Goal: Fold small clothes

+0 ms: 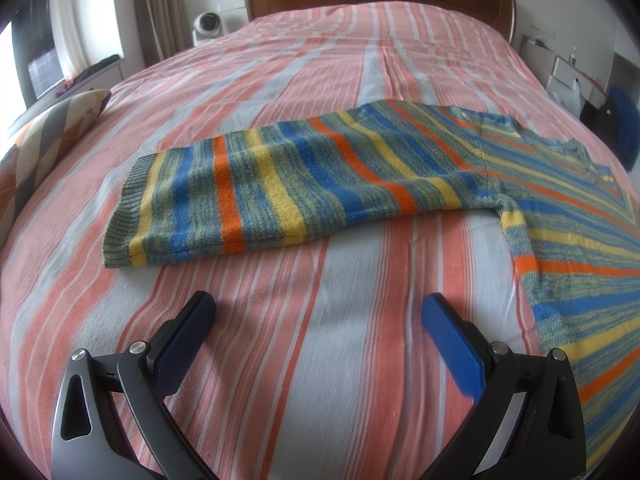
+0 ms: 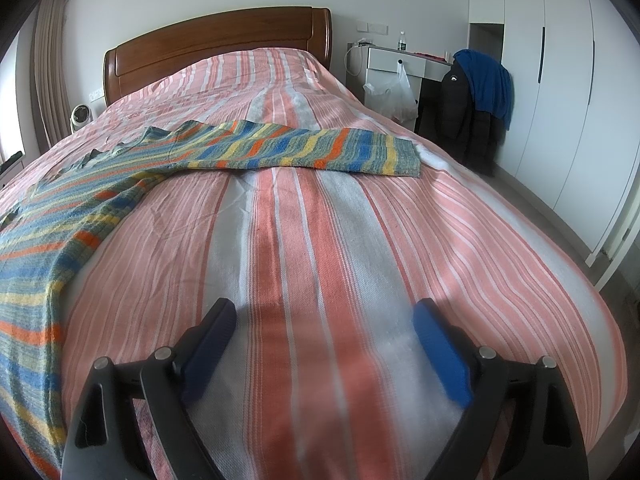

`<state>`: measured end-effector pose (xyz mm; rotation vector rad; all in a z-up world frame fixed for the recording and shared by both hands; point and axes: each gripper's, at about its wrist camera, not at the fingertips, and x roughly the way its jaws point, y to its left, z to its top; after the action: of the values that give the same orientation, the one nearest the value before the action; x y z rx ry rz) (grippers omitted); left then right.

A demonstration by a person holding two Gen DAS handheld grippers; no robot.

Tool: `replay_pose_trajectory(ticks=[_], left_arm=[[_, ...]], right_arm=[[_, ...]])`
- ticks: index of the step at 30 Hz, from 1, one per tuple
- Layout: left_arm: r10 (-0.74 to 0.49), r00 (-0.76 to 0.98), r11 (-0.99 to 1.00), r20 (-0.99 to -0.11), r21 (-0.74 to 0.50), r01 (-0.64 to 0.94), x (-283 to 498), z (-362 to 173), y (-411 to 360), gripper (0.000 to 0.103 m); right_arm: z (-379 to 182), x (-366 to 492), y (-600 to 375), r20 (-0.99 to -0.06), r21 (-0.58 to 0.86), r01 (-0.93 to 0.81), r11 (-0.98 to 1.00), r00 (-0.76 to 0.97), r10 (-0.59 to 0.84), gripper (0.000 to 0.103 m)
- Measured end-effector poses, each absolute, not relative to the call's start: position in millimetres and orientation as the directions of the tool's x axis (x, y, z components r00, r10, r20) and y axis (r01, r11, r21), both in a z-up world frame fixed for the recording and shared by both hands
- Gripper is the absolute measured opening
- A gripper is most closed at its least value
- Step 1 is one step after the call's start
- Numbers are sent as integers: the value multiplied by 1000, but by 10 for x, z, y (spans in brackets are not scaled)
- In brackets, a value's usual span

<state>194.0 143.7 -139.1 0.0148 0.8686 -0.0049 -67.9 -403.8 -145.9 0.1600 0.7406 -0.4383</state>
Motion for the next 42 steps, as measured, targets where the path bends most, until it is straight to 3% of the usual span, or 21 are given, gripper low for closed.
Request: replay_pose_trajectory(ticks=[42], left_arm=[[3,646,1000,-764,12,10,1948,-1399,1434,103]], right_arm=[[-1448,-646,-4049,-680,-33,443,896,647,-346,93]])
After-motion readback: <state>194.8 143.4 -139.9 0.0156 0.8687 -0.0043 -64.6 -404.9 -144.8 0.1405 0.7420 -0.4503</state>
